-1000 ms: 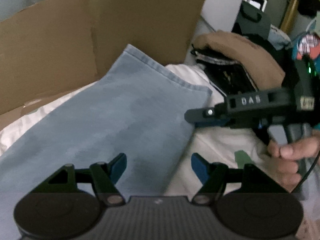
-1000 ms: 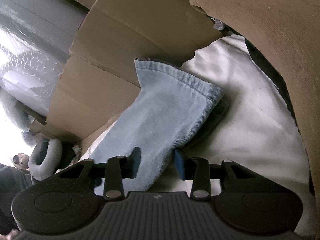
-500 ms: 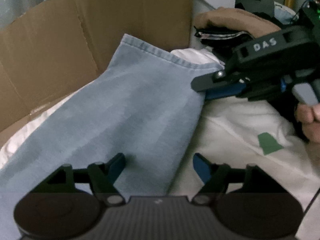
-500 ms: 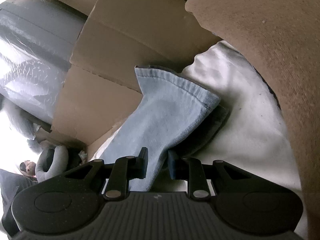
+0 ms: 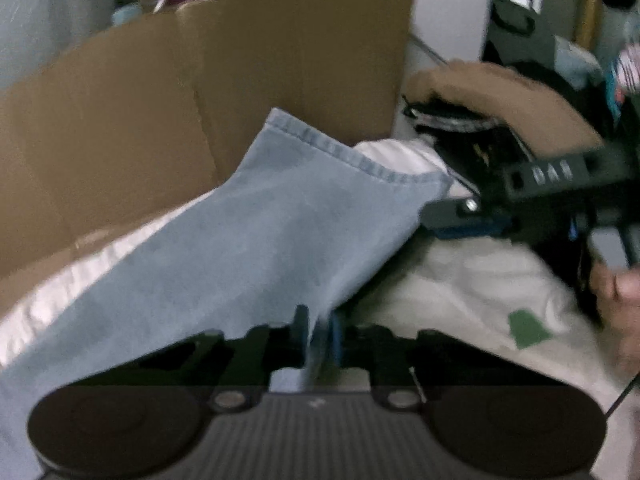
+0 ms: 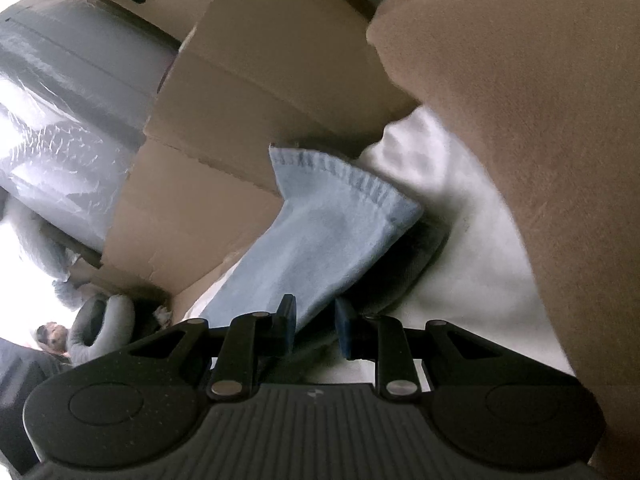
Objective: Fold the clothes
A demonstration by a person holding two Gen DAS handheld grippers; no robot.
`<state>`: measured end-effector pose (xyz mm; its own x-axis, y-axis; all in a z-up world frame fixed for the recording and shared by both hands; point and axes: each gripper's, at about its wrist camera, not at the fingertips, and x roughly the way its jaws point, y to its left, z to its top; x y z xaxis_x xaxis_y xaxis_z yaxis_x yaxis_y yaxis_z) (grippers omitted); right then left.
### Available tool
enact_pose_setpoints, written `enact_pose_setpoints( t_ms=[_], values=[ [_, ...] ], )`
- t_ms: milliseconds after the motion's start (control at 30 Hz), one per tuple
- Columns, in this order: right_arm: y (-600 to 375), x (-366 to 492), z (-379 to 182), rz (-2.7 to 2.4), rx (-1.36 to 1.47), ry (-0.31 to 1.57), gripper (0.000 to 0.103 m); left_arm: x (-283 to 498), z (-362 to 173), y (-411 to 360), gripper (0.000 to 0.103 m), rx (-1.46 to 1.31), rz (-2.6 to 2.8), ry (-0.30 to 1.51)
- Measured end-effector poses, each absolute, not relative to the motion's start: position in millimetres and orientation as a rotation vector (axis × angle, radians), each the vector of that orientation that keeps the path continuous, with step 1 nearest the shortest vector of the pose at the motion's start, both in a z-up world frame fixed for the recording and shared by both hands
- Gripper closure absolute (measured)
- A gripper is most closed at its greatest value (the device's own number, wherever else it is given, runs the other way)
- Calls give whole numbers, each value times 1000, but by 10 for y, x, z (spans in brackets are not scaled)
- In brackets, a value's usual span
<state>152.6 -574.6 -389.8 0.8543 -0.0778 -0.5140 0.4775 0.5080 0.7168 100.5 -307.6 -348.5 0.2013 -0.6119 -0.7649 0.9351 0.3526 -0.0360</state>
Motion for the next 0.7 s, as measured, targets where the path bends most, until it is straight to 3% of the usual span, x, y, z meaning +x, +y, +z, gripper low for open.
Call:
enact_pose_setpoints(
  t_ms=[700],
  values=[
    [-5691, 1858, -3854, -391, 796, 539, 80, 1310, -3379, -3070, 98, 332, -1114, 868]
  ],
)
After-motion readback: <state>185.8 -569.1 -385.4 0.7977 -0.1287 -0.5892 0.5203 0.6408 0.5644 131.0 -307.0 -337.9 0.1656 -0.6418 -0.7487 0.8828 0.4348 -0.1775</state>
